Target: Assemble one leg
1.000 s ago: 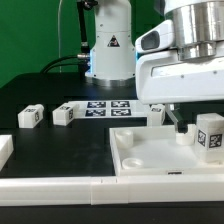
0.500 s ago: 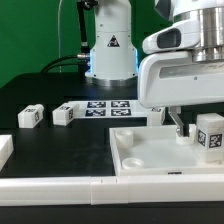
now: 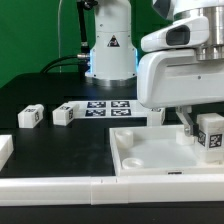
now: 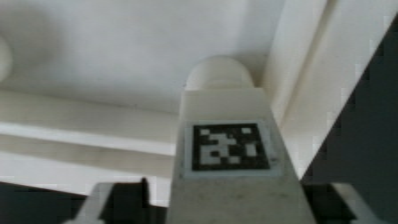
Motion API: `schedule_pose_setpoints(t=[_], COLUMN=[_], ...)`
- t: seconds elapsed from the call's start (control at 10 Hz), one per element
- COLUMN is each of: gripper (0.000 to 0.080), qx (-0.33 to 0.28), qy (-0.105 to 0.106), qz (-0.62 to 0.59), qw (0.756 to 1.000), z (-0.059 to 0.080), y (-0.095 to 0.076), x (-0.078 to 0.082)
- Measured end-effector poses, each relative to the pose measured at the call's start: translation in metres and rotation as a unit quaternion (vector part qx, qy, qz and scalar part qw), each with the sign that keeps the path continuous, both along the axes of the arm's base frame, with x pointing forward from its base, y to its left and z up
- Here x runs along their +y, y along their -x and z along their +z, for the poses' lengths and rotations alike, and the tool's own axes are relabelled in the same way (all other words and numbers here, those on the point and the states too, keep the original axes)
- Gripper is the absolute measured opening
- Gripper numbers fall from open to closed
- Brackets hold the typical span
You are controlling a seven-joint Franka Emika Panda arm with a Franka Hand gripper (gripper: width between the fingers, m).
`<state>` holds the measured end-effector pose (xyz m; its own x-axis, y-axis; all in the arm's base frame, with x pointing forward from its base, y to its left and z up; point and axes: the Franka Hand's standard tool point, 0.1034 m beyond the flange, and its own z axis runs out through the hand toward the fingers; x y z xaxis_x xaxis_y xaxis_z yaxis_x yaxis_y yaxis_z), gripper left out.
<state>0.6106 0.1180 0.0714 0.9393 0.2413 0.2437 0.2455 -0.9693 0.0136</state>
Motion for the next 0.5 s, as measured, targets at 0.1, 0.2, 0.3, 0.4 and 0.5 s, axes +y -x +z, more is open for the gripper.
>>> schedule_pose_setpoints(t=[0.1,0.2,0.3,0.4,0.5], gripper=[0.0291,0.0291,0.0291,0.0291,0.0291], qx=[0.0,0.0,0.001,0.0,-0.006], qy=[0.0,-0.001,-0.006,-0.007,-0.023], qz=[0.0,-0.004,-0.022,-0.025,-0.087], qw=[1.0,1.0,1.0,1.0,0.996], z=[0.0,0.0,-0.0001,-0.0001,-0.0003], y=[0.0,0.0,0.0001,-0.0001,-0.0004], x=[0.0,0.0,0.0001,-0.0002,-0.0006])
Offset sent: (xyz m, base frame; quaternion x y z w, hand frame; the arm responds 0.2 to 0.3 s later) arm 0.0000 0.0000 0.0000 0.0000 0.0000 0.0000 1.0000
